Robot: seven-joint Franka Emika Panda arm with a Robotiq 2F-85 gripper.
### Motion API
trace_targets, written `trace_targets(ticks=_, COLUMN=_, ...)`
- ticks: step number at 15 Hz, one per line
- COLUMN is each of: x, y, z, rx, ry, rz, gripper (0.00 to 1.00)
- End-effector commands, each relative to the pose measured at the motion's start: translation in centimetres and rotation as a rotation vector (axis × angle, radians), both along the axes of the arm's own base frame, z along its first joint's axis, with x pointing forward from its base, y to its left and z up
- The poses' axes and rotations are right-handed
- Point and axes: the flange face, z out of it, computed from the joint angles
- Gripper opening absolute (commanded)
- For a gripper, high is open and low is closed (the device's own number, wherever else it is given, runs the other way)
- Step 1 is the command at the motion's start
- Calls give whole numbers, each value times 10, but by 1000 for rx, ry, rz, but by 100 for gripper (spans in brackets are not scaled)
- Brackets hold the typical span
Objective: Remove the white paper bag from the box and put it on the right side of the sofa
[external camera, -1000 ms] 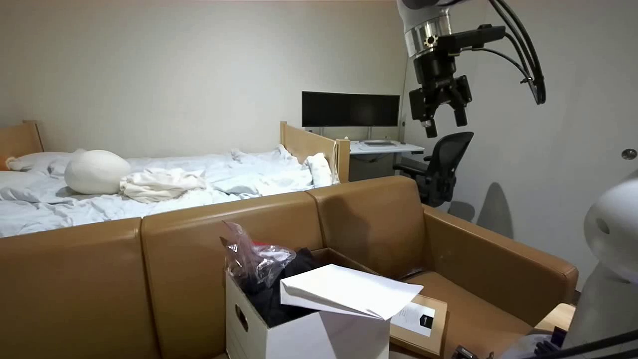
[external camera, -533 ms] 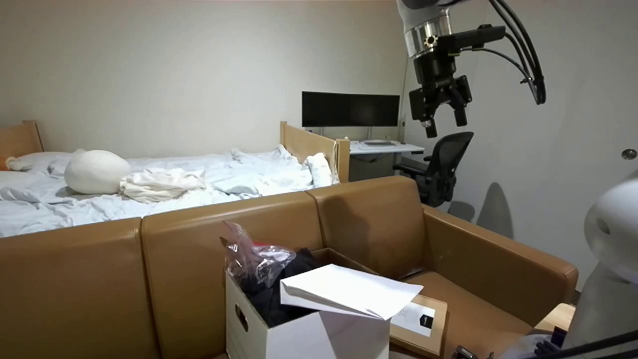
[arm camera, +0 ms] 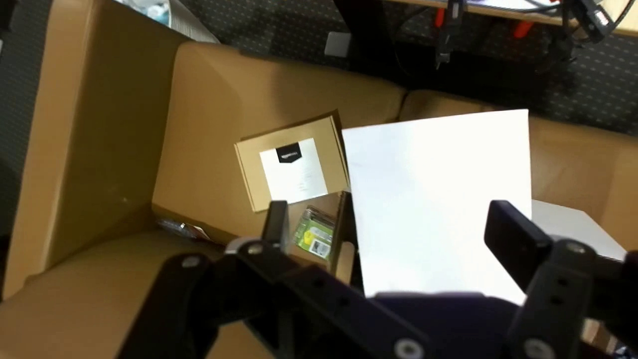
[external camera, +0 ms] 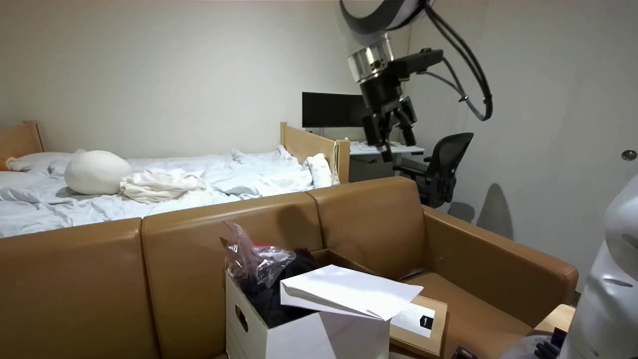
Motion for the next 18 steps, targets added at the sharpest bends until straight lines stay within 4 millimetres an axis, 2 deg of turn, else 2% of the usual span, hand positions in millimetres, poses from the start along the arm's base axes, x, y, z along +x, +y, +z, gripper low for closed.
trace_targets(ticks=1, x=41, y=40, z=-50, rx=127, ry=13, rz=139, gripper=100)
trace_targets(ticks=4, x=55, y=79, z=-104, rx=237, ry=49, rz=197, gripper=100)
trace_targets(ticks=5, x=55, y=81, z=-109, rx=256, ry=52, rz=175, gripper=100)
trace_targets(ticks=6, x=47, y=74, z=-99, rx=203, ry=33, rz=161, gripper=100)
trace_targets(ticks=8, x=52, y=83, z=-117, rx=218, ry=60, rz=161, gripper=100)
trace_targets(ticks=11, x=56, y=84, z=-114, rx=224, ry=54, rz=159, gripper=100)
trace_targets(ticks=12, x=56, y=87, z=-126, rx=200, ry=58, rz=145, gripper=100)
trace_targets(ticks=14, x=47, y=99, z=-168, rx=196, ry=119, rz=190, gripper=100)
trace_targets(ticks=18, x=9, y=119, z=-232, rx=197, ry=148, rz=240, gripper=100)
